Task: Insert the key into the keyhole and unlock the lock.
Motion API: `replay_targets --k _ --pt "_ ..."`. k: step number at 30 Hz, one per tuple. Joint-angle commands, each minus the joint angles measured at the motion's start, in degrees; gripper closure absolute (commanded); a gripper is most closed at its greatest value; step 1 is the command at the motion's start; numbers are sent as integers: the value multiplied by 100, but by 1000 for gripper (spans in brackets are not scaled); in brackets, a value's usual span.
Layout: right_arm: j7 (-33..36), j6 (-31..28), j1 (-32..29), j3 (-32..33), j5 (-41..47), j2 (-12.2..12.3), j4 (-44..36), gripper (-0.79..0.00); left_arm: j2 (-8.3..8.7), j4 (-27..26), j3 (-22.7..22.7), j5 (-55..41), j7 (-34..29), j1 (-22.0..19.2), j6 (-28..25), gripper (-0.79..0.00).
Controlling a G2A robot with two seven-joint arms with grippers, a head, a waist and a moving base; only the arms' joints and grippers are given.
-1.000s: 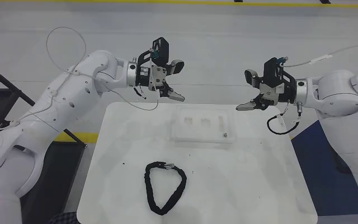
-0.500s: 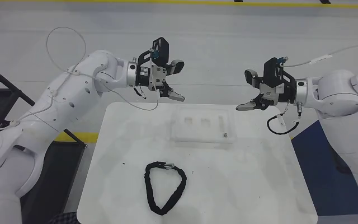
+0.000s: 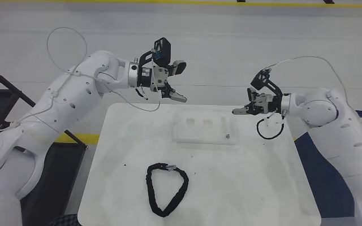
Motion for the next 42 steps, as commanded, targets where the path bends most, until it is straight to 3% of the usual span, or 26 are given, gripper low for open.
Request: replay_targets --k 1,10,19,26,38,42 --pt "124 354 44 -139 34 -52 170 -785 0 0 0 0 0 0 0 -785" --pt "776 2134 212 -734 93 -321 508 -785 0 0 0 0 0 0 0 -785" --pt "661 3034 255 -1347 271 -711 913 -785 0 0 0 0 0 0 0 -785" --pt "593 3290 321 -1740 499 -1042 1350 -785 0 0 0 0 0 0 0 -785" --pt "593 3290 321 -1740 499 -1042 1350 -785 0 0 0 0 0 0 0 -785" --pt "589 3637 258 -1713 349 -1030 1248 -785 0 0 0 0 0 0 0 -785"
